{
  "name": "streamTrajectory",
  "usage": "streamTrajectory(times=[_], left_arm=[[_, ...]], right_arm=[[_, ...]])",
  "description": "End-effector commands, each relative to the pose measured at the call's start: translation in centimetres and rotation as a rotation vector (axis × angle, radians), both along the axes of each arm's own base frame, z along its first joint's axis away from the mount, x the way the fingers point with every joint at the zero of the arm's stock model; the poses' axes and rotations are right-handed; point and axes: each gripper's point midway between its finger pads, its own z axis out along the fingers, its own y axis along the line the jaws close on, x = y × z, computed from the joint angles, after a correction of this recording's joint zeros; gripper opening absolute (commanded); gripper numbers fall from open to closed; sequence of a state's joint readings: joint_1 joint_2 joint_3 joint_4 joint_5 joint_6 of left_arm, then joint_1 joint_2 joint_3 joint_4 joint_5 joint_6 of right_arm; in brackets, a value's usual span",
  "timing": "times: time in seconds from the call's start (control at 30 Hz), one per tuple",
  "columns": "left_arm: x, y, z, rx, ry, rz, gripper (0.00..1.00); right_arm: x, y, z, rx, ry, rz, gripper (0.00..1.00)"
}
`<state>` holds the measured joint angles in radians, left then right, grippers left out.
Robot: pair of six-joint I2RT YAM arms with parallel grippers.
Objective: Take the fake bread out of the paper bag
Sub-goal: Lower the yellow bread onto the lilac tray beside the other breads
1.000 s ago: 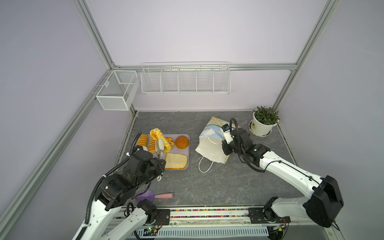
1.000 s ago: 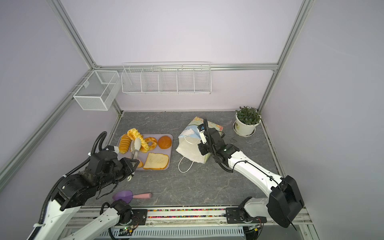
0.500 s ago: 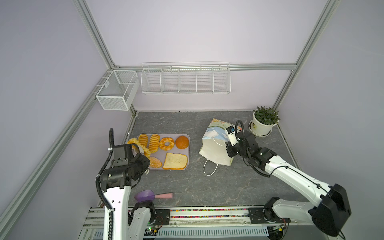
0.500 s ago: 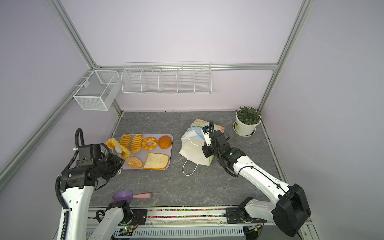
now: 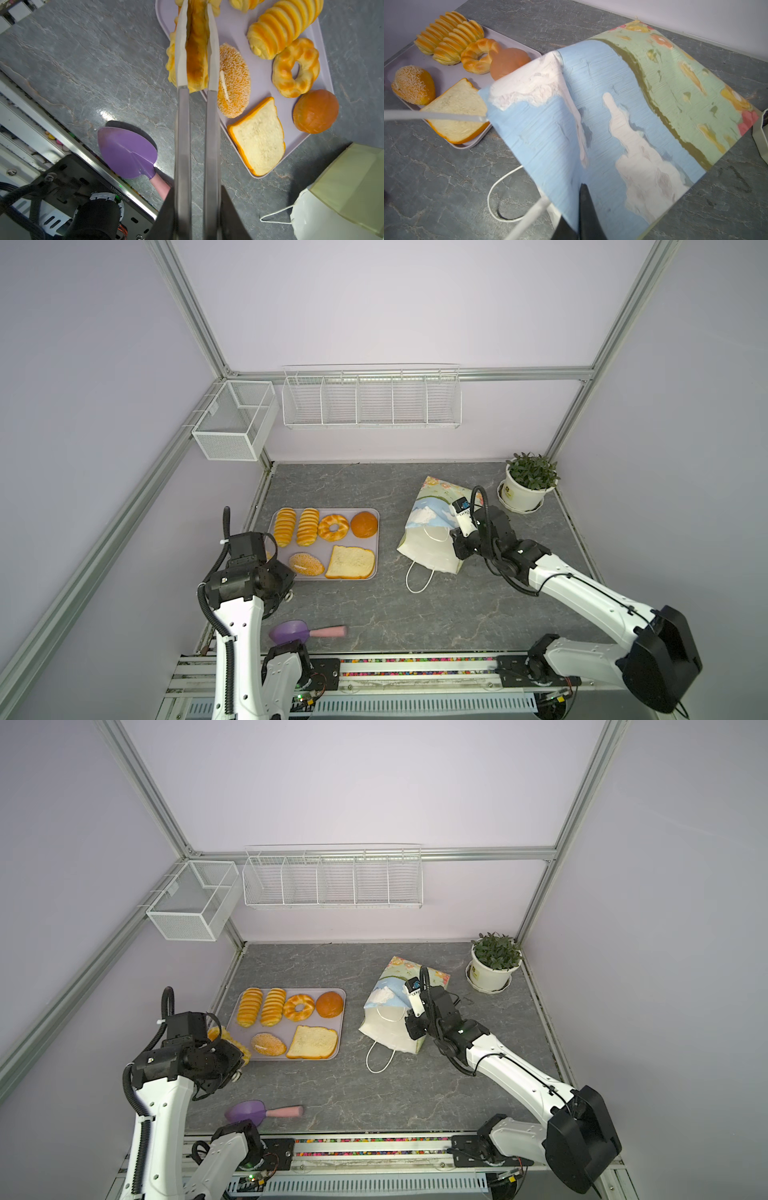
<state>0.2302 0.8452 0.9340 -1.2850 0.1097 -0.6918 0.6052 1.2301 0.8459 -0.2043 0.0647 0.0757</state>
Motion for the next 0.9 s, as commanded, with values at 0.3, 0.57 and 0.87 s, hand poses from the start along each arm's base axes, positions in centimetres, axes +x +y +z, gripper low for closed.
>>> streamTrajectory(times=[0.3,0.57,0.87], left_arm=[[1.8,-1.9,0.7,-0.132,-0.111,-0.106,0.0],[3.4,-2.7,0.3,-0.199,-0.149,-0.113,0.0],[3.7,-2.5,-1.7,-0.238,-0.118,-0.085,0.0]], right_arm=[[0.0,-0.1,-0.6,0.019,0.018,-0.007,0.07],[-0.1,-0.4,-0.4,0.011,0.012,-0.009,0.07],[-0.2,-0.6,-0.3,0.006,0.011,-0.012,0.07]])
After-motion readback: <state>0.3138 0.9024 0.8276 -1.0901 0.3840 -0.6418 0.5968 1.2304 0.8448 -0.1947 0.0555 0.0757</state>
